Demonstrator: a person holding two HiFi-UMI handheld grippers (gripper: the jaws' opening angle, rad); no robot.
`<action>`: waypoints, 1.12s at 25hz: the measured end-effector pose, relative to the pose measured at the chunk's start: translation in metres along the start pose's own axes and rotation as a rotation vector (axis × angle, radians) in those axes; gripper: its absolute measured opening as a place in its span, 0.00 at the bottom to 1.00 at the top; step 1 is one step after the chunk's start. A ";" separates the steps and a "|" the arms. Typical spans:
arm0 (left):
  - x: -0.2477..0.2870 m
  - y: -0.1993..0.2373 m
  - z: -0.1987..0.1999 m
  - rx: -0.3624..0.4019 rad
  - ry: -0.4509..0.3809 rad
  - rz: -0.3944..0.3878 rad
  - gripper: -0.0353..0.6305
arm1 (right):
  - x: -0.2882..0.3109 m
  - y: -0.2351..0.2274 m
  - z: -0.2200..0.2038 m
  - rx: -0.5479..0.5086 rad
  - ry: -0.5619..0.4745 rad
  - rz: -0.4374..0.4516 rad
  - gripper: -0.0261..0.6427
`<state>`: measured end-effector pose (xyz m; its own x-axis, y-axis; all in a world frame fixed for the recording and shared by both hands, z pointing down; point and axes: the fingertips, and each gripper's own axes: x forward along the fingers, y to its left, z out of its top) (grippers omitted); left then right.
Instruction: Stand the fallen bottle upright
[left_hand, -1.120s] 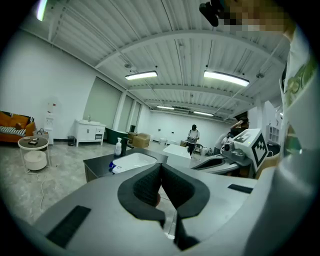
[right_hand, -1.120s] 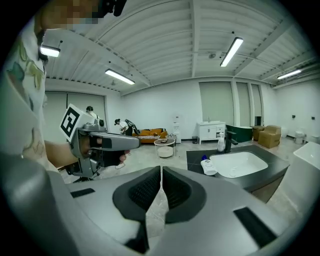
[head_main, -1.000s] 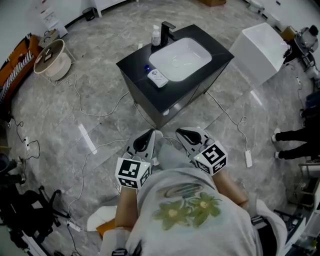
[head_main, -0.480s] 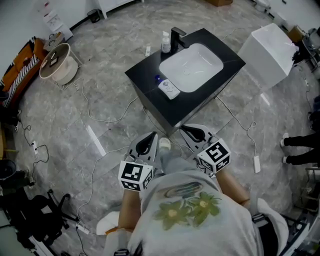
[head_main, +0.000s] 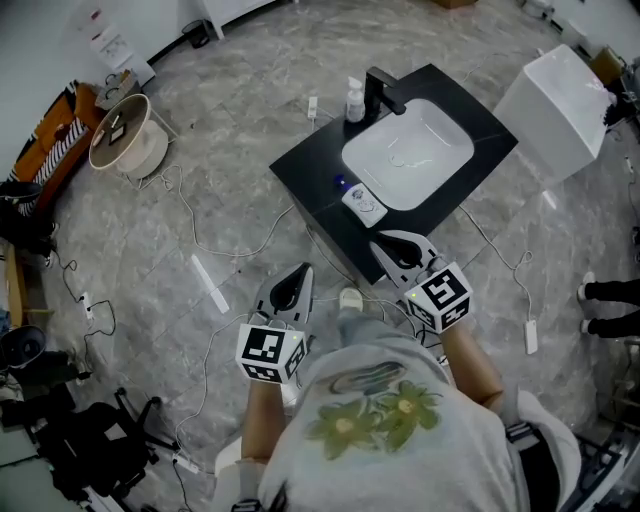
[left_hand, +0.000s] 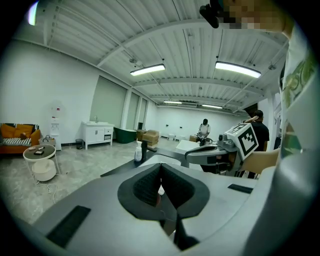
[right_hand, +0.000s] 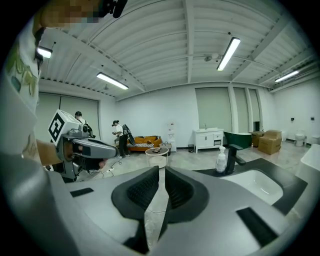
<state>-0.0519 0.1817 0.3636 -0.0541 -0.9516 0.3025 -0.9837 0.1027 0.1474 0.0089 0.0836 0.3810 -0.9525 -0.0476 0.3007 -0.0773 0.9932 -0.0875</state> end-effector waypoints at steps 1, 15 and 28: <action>0.006 0.006 0.002 0.003 0.004 -0.003 0.08 | 0.007 -0.005 0.001 0.005 0.003 0.001 0.11; 0.076 0.075 0.025 -0.008 0.021 0.006 0.08 | 0.085 -0.073 0.010 0.005 0.063 -0.002 0.11; 0.139 0.106 0.008 -0.056 0.074 -0.110 0.08 | 0.149 -0.103 -0.005 -0.002 0.171 -0.009 0.27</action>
<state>-0.1654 0.0578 0.4141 0.0688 -0.9344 0.3495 -0.9718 0.0165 0.2353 -0.1238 -0.0253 0.4395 -0.8876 -0.0379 0.4591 -0.0850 0.9930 -0.0823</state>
